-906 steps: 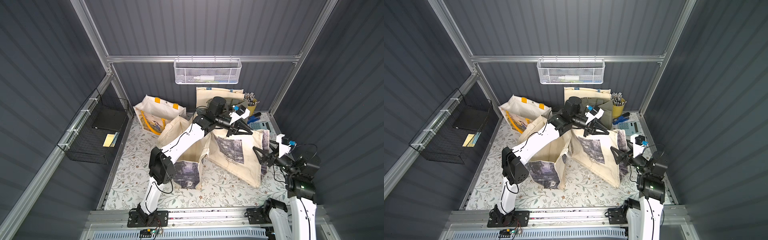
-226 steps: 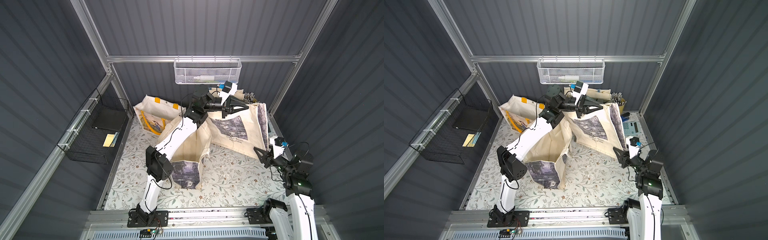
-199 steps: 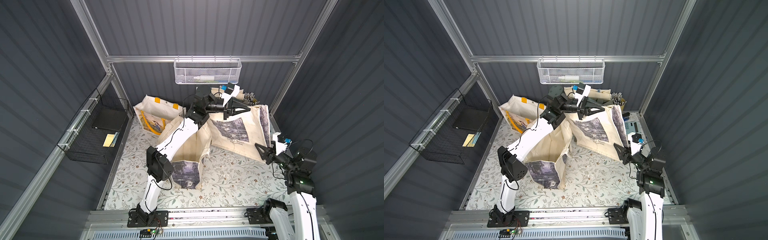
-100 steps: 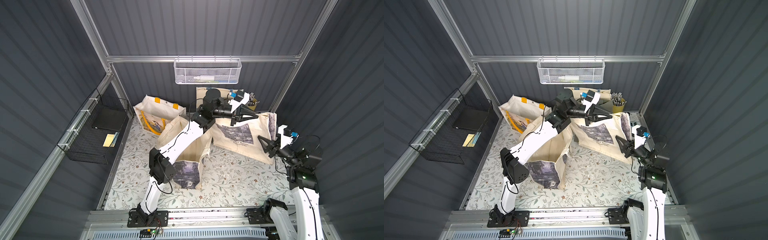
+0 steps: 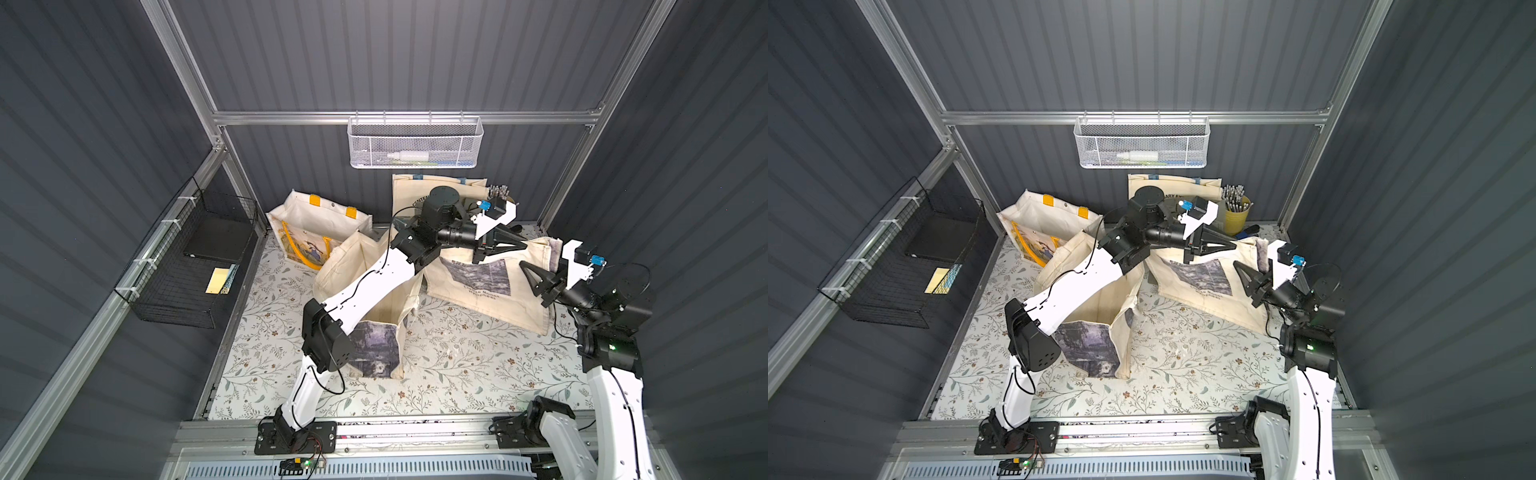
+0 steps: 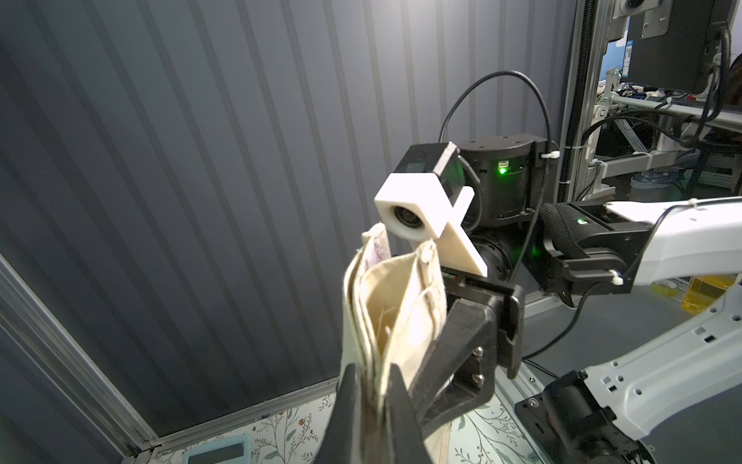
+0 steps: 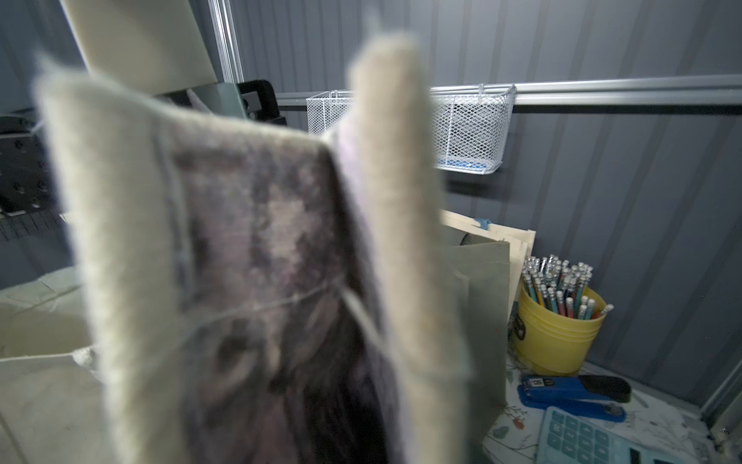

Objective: Put away the canvas bag
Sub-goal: Press the canvas bag at the center of the board.

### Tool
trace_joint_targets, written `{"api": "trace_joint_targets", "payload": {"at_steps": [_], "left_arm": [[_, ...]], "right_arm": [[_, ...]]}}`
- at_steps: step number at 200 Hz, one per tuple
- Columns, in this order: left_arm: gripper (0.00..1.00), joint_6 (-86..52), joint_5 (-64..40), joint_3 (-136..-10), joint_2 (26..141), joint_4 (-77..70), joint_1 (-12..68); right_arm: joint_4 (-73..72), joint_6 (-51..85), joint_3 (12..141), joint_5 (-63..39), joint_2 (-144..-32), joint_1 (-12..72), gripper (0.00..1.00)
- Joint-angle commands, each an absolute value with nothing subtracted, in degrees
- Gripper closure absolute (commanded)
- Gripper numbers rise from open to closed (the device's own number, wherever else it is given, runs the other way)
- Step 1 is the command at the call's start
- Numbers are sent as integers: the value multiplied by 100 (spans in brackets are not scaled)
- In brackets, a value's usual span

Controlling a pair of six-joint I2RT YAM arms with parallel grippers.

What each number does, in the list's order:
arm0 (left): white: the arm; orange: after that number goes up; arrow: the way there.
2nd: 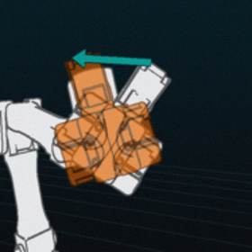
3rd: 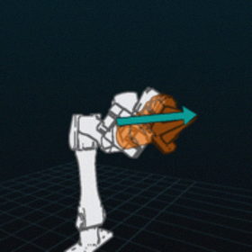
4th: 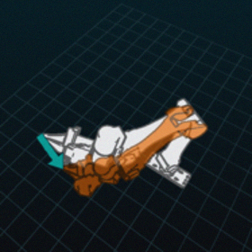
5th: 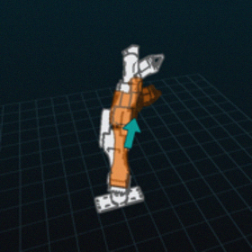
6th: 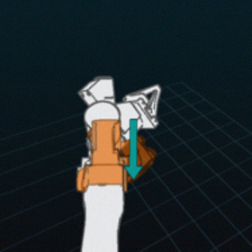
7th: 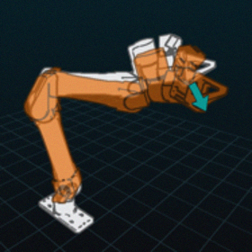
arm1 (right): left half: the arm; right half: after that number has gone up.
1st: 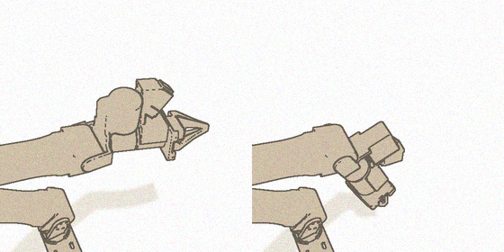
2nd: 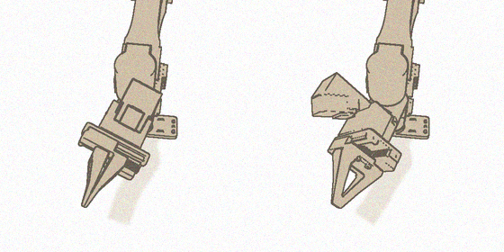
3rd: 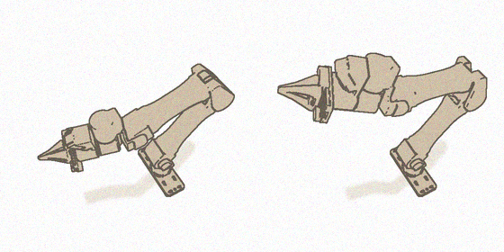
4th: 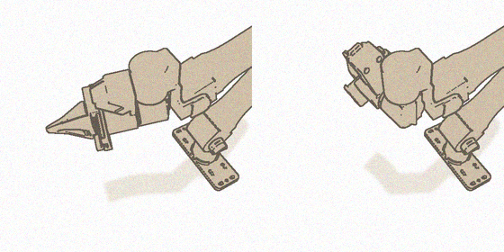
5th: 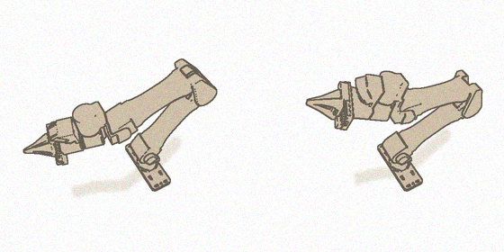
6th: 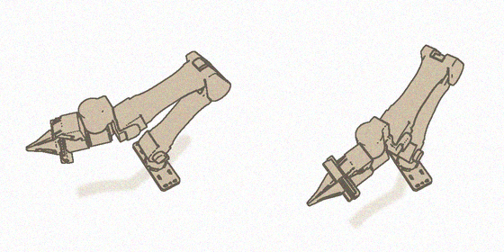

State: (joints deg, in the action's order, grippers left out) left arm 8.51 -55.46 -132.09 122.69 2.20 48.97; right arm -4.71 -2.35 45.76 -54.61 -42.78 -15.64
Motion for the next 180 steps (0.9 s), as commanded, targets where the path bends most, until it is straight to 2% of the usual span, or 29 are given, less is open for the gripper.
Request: {"api": "trace_joint_targets", "payload": {"at_steps": [1,11,42,46,56,81,99,104,116,134,150,180], "left_arm": [[100,1159,-5626,-13163,12325,449,5126],[100,1203,-5574,-13135,12322,481,5146],[100,1224,-5466,-13118,12357,483,5185],[100,1222,-5459,-13114,12364,483,5189],[100,1213,-5435,-13107,12376,469,5202],[100,1123,-5356,-13012,12367,331,5221],[78,1072,-5322,-12967,12336,282,5226],[67,1072,-5323,-12941,12324,277,5229],[47,1100,-5240,-12871,12270,264,5223],[30,1152,-5131,-12693,12146,229,5227],[21,1283,-4988,-12384,11939,223,5223],[16,1568,-4602,-11472,11350,82,5190]], "right_arm": [[-616,-396,4714,-5479,-4243,-1549,68],[-611,-415,4728,-5467,-4239,-1549,71],[-668,-313,4716,-5539,-4225,-1541,71],[-660,-312,4705,-5566,-4219,-1545,76],[-643,-458,4676,-5718,-4188,-1545,100],[-317,-845,4676,-5338,-3999,-1547,100],[-256,-891,4746,-5220,-3918,-1551,100],[-219,-902,4790,-5197,-3926,-1548,100],[-144,-906,4909,-5128,-3930,-1548,100],[-85,-816,5098,-4950,-3969,-1569,100],[114,-715,5330,-4752,-4032,-1589,100],[531,-758,5604,-4722,-4047,-1597,100]]}}
